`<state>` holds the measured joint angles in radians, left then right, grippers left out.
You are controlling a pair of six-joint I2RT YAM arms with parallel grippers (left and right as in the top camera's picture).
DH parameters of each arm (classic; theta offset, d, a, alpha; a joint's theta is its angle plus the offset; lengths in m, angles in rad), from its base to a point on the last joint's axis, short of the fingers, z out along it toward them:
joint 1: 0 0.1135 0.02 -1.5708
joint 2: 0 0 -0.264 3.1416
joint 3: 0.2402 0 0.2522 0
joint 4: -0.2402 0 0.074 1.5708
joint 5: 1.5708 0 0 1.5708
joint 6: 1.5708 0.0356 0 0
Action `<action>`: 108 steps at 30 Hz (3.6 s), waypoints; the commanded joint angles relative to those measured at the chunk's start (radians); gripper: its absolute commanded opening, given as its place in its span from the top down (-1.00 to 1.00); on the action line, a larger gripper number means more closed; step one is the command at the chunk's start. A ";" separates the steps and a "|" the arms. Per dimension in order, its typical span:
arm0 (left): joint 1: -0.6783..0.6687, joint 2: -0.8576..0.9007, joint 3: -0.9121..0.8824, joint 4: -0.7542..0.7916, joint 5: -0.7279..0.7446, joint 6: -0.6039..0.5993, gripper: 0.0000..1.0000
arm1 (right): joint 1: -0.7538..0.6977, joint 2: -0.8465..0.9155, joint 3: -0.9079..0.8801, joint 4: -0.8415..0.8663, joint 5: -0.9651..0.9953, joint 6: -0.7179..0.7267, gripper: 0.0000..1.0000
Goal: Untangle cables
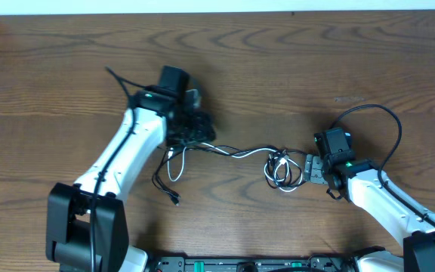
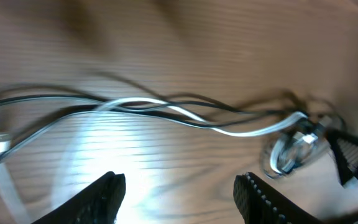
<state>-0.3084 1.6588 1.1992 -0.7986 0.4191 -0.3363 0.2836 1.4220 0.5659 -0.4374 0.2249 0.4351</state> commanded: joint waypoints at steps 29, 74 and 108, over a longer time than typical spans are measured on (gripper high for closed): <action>-0.397 0.179 0.000 0.195 0.040 0.025 -0.22 | -0.005 0.058 -0.064 0.128 -0.314 -0.127 -0.99; -0.426 0.291 0.000 0.200 0.045 0.026 0.85 | -0.005 0.058 -0.064 0.159 -0.632 -0.385 -0.99; -0.315 -0.130 0.001 0.098 0.044 0.034 0.85 | -0.005 0.058 -0.064 0.014 -0.070 -0.113 -0.68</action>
<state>-0.6888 1.5902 1.1992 -0.6861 0.4660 -0.3157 0.2810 1.4288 0.5617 -0.3878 0.0921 0.2787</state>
